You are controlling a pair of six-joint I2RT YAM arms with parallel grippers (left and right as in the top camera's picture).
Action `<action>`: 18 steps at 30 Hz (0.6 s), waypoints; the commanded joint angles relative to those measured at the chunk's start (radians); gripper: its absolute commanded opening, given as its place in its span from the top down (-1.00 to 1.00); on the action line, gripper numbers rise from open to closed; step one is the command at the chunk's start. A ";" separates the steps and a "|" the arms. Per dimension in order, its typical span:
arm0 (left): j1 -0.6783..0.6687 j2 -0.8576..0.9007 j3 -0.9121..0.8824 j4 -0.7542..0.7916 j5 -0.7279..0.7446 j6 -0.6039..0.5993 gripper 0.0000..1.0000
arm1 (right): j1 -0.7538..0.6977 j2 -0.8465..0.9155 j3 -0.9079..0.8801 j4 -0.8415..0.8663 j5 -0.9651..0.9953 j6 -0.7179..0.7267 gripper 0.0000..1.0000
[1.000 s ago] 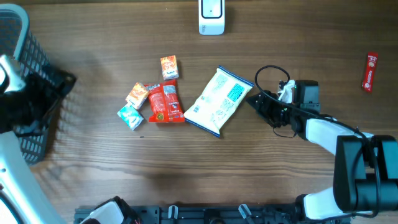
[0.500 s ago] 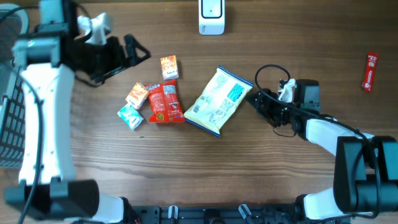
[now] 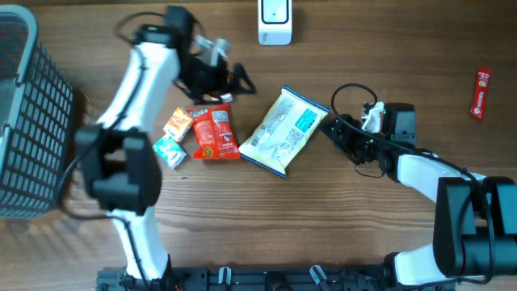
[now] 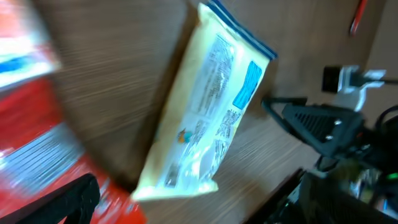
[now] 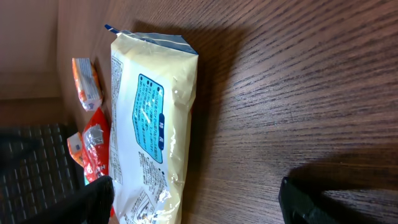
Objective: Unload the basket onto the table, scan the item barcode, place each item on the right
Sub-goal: 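Swing the left gripper from the basket toward the held bag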
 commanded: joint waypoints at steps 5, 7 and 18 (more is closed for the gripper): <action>-0.117 0.140 0.001 0.070 0.051 0.060 -1.00 | 0.000 0.004 -0.003 -0.008 0.073 -0.004 -0.72; -0.134 0.161 0.001 0.085 0.032 0.060 -1.00 | 0.000 0.004 -0.003 -0.008 0.073 -0.004 -0.72; -0.181 0.198 -0.008 0.093 -0.075 0.060 -0.54 | 0.000 0.004 -0.003 -0.009 0.072 -0.004 -0.72</action>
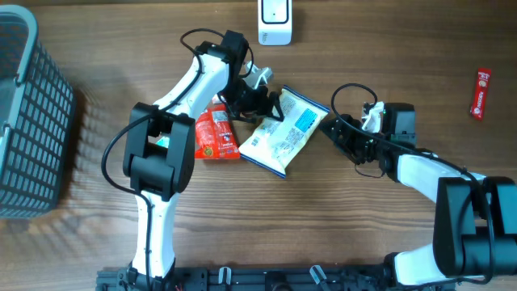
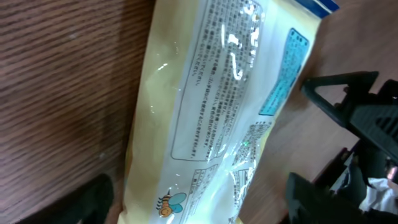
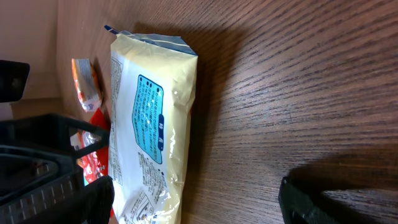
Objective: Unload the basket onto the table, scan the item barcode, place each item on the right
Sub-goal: 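Swing the left gripper from the basket toward the held bag, then grasp the bag's left edge with the left gripper beside the right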
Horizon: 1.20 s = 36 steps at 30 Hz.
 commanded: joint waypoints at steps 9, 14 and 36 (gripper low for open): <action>-0.023 0.056 -0.063 0.021 0.041 0.013 -0.05 | 0.000 0.004 -0.003 -0.010 0.070 -0.004 -0.72; -0.029 0.058 -0.072 0.023 0.045 0.013 0.02 | 0.000 0.004 -0.003 -0.010 0.069 -0.003 -0.72; 0.020 -0.105 -0.087 -0.046 0.362 -0.026 0.92 | 0.000 0.004 -0.003 -0.018 0.058 -0.028 -0.98</action>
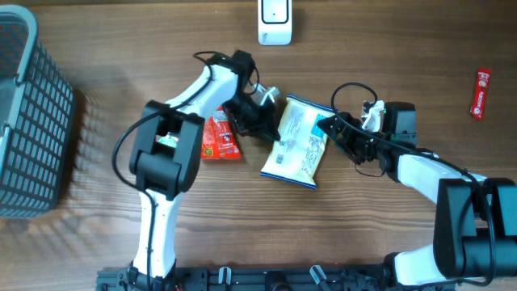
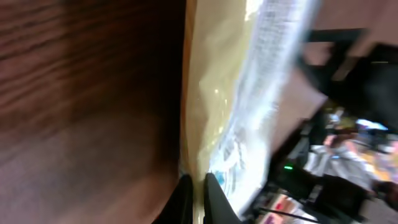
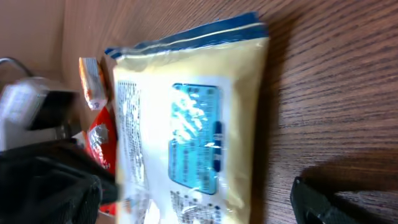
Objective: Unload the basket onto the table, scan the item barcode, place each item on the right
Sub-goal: 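Grasp the bag's left edge with the left gripper beside the right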
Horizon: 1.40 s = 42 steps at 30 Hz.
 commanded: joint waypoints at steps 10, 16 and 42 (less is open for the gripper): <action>0.068 -0.146 0.001 -0.019 0.061 -0.007 0.92 | -0.001 0.023 -0.011 -0.089 0.066 0.002 -0.99; 0.030 -0.137 -0.039 0.076 -0.144 -0.128 -1.00 | -0.001 0.023 -0.011 -0.086 0.079 0.004 -0.99; -0.155 0.004 -0.167 0.309 -0.029 -0.175 -0.31 | -0.001 0.023 -0.012 -0.123 0.088 0.001 -0.83</action>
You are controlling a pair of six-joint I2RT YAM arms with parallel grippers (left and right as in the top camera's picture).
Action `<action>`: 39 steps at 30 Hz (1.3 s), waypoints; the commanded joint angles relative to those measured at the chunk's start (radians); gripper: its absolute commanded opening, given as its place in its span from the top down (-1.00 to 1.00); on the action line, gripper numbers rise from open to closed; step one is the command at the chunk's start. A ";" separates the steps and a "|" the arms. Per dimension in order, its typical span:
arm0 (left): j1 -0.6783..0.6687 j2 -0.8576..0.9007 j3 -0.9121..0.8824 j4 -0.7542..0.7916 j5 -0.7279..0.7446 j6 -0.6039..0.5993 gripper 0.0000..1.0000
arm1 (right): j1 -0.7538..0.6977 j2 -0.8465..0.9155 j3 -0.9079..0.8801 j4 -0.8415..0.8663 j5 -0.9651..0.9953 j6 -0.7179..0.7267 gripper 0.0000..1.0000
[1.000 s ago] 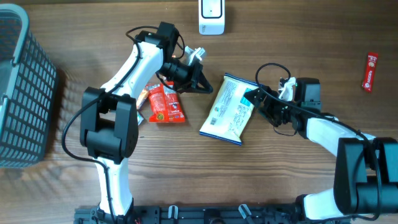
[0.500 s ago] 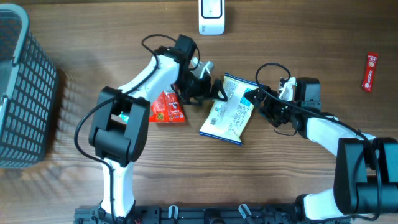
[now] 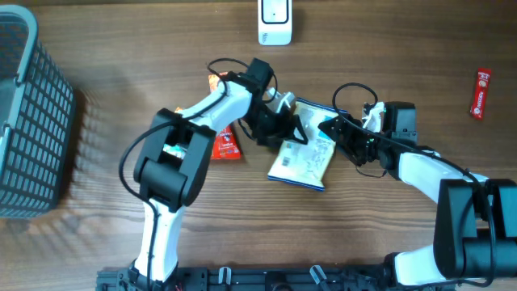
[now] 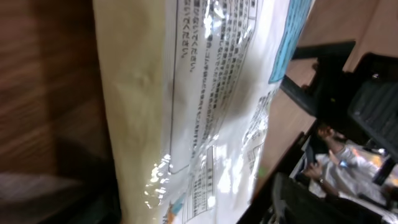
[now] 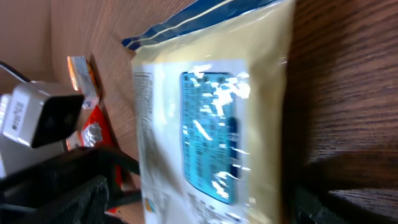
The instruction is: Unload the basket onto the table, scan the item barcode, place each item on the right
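Observation:
A cream snack bag (image 3: pixel 305 155) with a blue label lies at the table's middle, blue-striped end toward the back. My left gripper (image 3: pixel 284 131) is at its left edge. In the left wrist view the bag (image 4: pixel 205 93) fills the space between the wide-apart open fingers (image 4: pixel 93 202). My right gripper (image 3: pixel 333 129) is at the bag's upper right edge, open, with the bag (image 5: pixel 205 124) reaching in between its fingers (image 5: pixel 311 205). The white scanner (image 3: pixel 275 22) stands at the back edge.
A red packet (image 3: pixel 224 142) lies left of the bag under my left arm, and an orange packet (image 3: pixel 216 81) behind it. A grey basket (image 3: pixel 24 113) stands at the far left. A red bar (image 3: pixel 481 93) lies at the far right.
The bag has shifted a little to the right, between the right gripper's fingers. My left gripper followed it and now stands wide open around it; before, its fingers looked close together at the bag's edge.
My left gripper was first back by the small packets, with the bag lying slanted in front of the right gripper. It then stood at the bag's left side. The bag later lay turned nearly upright and further right, and now sits between both open grippers.

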 commanded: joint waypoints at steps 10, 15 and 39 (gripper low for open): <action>-0.035 0.051 -0.013 0.040 0.023 -0.039 0.14 | 0.032 0.024 -0.031 -0.035 0.051 0.002 -0.82; -0.055 0.051 -0.013 0.059 0.049 -0.039 -0.09 | 0.053 0.024 -0.031 -0.024 0.051 0.005 -0.82; -0.035 0.050 -0.010 0.084 0.199 -0.121 0.92 | 0.053 0.024 -0.031 -0.024 -0.012 -0.027 0.21</action>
